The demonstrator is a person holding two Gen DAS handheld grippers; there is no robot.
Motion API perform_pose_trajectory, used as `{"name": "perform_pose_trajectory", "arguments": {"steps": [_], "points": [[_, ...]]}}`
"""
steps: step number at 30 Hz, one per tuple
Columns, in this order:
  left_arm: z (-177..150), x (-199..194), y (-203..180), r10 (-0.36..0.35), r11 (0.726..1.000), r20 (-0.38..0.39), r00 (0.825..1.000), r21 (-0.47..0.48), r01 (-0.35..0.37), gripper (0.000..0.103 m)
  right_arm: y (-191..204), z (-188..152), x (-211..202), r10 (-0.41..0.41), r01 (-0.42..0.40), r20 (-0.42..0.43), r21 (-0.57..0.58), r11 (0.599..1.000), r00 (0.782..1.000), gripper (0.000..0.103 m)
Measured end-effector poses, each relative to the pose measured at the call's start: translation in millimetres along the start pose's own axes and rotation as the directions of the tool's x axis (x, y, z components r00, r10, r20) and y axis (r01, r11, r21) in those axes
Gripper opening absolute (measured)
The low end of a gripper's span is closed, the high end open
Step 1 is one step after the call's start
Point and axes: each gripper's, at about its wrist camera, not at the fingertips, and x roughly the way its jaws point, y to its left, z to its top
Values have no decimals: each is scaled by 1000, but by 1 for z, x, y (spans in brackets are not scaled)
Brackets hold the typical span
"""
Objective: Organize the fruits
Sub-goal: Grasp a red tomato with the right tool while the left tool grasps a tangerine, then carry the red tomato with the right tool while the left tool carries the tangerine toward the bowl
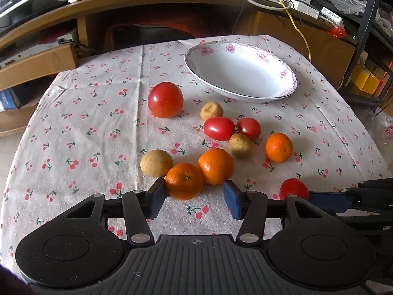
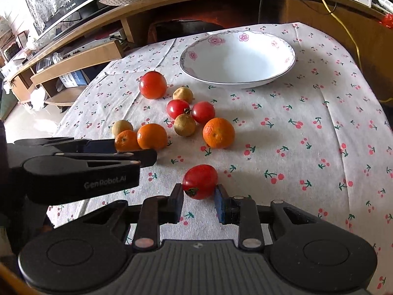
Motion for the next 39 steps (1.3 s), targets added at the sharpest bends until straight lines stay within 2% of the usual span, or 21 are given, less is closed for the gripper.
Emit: {"name": "perform_pose_trajectory", "arguments": {"steps": [3, 6, 10, 18, 25, 30, 33, 39], "points": [[-2, -2, -1, -4, 1000, 1, 1000, 20, 4, 49, -1, 1, 0, 4, -4, -2, 2, 1000, 1000, 29], [-6, -7, -1, -47, 999, -11, 999, 22, 47, 46, -2, 2, 1, 9, -9, -4, 1, 1000, 1000, 29], [-11, -13, -8, -68, 996, -29, 997, 54, 69, 46, -2, 2, 0, 12, -12, -7, 2, 1000, 1000, 29], [-9, -7, -15, -31, 995, -16, 999, 92, 32, 51, -4, 1, 0, 14, -14, -6, -2, 1000, 1000, 29], [-11, -8, -16, -16, 994, -9, 1000, 109, 17, 48, -4, 1, 1, 21, -21, 18, -8, 1000, 1000, 30], [-12, -9, -17, -34, 993, -11, 999, 110, 35, 38, -5, 4, 2, 27, -28, 27, 12, 1000, 999, 30], [-12, -10, -13, -47, 995, -15, 999, 87, 48, 38, -5, 6, 5, 30, -30, 33, 19, 999, 999, 32], [-12, -11, -10, -28, 997, -6, 1000, 76, 29, 38, -1, 9, 10, 20, -21, 46, 3, 1000, 999, 34]]}}
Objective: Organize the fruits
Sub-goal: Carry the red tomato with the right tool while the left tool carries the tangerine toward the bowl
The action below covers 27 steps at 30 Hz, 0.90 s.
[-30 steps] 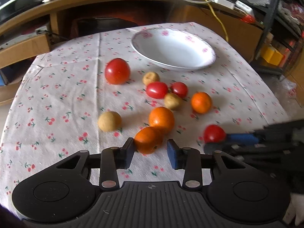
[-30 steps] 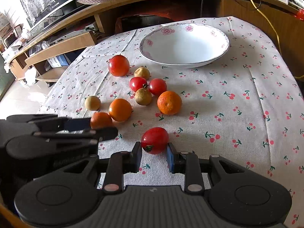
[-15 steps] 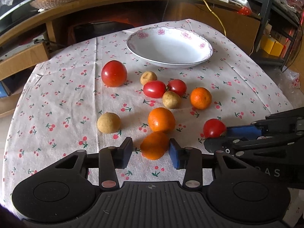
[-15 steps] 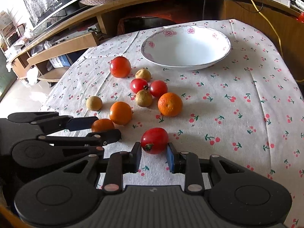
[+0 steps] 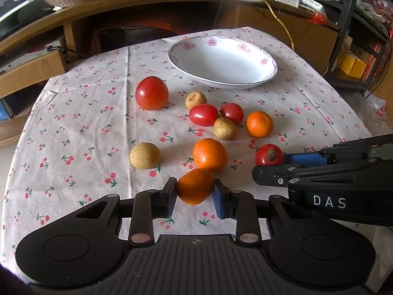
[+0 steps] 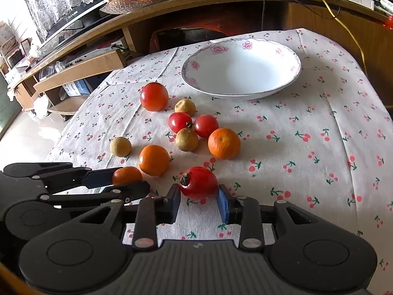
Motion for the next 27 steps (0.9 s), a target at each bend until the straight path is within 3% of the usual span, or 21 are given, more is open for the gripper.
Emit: {"name": "perform_pose_trajectory", "arguments": {"steps": [22, 27], "points": [[1, -3, 1, 20, 999, -24, 1000, -26, -21, 38, 7, 3, 0, -29, 29, -1, -30, 999, 1000, 34], [-3, -4, -5, 43, 999, -33, 999, 7, -43, 39, 8, 2, -5, -30, 30, -1, -37, 999, 1000, 34]]}}
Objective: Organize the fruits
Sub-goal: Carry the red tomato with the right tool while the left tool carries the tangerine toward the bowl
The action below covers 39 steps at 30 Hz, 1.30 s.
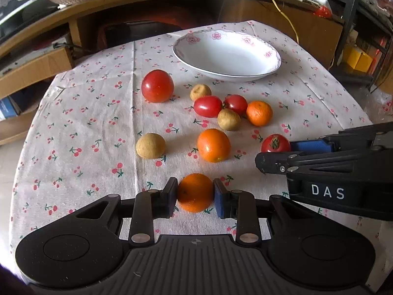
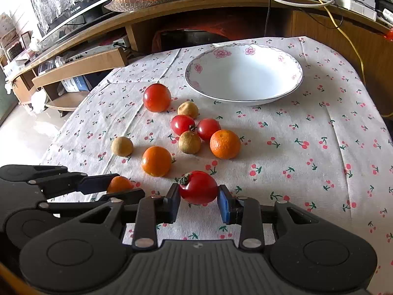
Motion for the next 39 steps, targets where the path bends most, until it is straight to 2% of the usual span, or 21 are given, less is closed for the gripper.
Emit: {"name": "perform_pose_trajectory", "arguments": {"steps": [8, 12, 18, 31, 39], "points": [[-3, -3, -2, 14, 1000, -2, 1000, -1, -14, 39, 0, -4, -3, 3, -3, -15, -1, 1000, 1000, 34], [1, -4, 1, -6, 999, -16, 1000, -37, 5, 38, 0, -2, -9, 4, -4, 2, 1, 1000, 1000, 34], [15, -9, 1, -30, 997, 9, 1000, -68, 30, 37, -6, 6, -17, 1, -2, 37, 32, 999, 999, 34], [78, -7, -7, -37, 999, 91, 995, -13, 39, 35, -33, 57, -18, -39, 30, 112, 88, 996, 993, 34], [117, 25, -10, -28, 1000, 87, 996, 4, 28, 35, -56, 95, 10, -66, 58, 101, 85, 995, 993, 34]]}}
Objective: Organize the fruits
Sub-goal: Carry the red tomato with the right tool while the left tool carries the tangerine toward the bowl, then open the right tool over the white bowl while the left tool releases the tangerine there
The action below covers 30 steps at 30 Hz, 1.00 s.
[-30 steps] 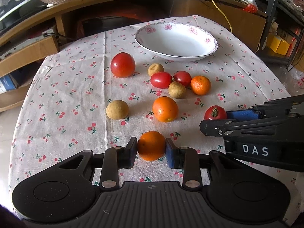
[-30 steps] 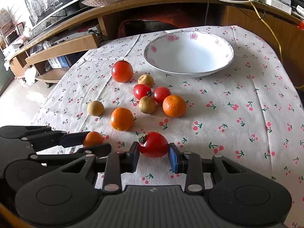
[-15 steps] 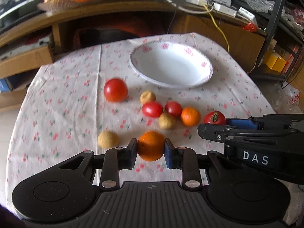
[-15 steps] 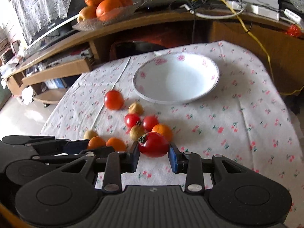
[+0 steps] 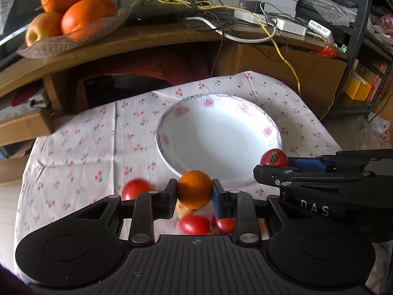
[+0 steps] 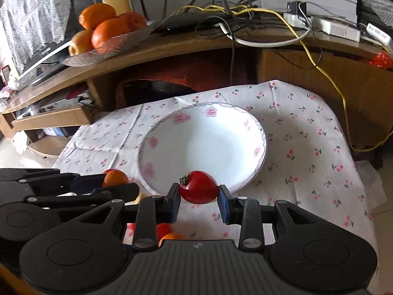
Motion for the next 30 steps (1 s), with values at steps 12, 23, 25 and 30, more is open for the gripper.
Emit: {"name": "perform_pose_trajectory", "arguments": {"steps": [12, 23, 25, 30], "points": [[19, 39, -2, 8, 1000, -27, 1000, 11, -8, 36, -19, 18, 43, -32, 32, -38, 0, 999, 999, 34], [22, 51, 1, 12, 1000, -29, 999, -7, -13, 38, -20, 22, 54, -48, 48, -42, -12, 999, 998, 35], [23, 51, 1, 12, 1000, -30, 999, -10, -12, 38, -20, 22, 55, -50, 49, -41, -10, 999, 998, 35], [24, 50, 1, 19, 1000, -29, 999, -14, -19, 42, -21, 23, 54, -52, 52, -38, -5, 999, 998, 35]]}}
